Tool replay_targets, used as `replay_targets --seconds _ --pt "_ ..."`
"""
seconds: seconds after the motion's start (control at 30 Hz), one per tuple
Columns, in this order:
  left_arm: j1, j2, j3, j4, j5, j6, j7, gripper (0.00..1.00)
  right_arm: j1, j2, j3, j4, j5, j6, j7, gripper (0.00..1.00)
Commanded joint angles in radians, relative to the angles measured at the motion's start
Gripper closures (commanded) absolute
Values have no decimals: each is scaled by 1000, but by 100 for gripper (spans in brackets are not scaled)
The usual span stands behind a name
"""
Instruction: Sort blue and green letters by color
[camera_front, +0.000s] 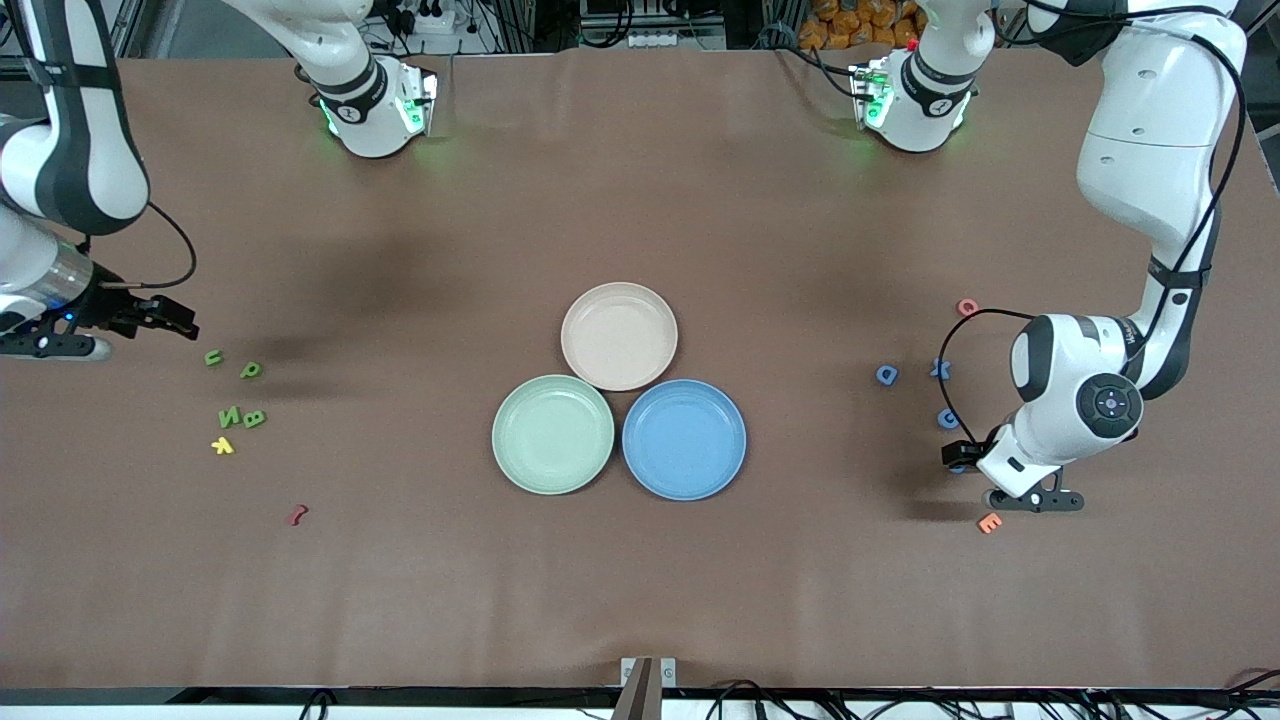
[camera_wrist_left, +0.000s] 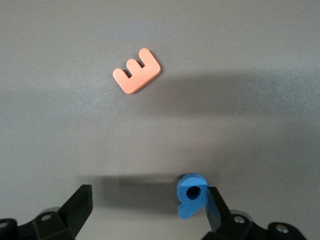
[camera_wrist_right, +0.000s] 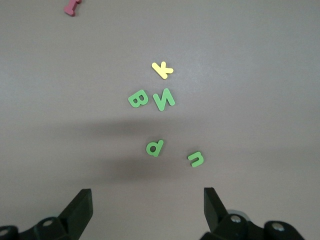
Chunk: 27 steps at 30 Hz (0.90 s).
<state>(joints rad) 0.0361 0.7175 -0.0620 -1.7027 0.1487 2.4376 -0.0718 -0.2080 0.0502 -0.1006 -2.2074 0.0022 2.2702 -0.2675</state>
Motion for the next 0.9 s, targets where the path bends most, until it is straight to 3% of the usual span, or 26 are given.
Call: replay_targets --seconds 0.0,0.57,0.63,0.77,0.87 --pt "-7 7 -7 17 20 8 -22 0 -13 -4 10 -45 9 49 -16 5" --pt "-27 11 -7 12 22 8 -49 0 -27 94 10 -58 10 149 -21 11" --pt "-27 13 -7 11 22 8 -49 9 -28 111 10 -66 10 176 -21 13" --pt "-27 16 -7 9 20 8 -60 41 -37 140 12 -71 10 212 -22 15" --pt "-34 17 -7 9 20 8 -86 57 -37 155 12 -71 10 226 -22 17"
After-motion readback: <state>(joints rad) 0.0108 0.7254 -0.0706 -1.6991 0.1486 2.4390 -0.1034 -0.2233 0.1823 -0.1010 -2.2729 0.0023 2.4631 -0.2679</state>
